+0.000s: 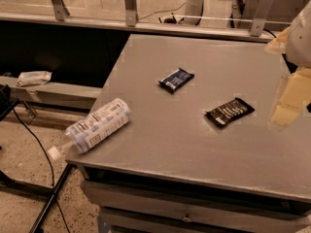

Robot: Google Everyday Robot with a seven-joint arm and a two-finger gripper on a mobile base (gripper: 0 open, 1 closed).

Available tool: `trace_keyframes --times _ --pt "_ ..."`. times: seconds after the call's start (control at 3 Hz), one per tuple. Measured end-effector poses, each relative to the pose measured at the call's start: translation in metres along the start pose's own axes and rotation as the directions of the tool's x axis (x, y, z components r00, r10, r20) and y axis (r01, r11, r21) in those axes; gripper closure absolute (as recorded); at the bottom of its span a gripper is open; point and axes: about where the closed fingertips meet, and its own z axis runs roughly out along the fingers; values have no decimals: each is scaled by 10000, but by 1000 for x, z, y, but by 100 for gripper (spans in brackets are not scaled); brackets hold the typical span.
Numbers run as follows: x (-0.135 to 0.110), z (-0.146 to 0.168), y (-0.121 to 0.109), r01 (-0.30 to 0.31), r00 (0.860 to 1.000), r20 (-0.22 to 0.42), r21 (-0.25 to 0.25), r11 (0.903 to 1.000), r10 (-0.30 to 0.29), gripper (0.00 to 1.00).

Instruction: Move rxbar chocolate near rxbar blueberry

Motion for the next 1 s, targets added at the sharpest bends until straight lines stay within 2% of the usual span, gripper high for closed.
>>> trace_keyframes --times 0.67,1.0 --pt "0 1 -1 75 10000 37 -113 9999 -74 0" --pt "3 26 -12 593 9982 26 -488 9970 -593 0"
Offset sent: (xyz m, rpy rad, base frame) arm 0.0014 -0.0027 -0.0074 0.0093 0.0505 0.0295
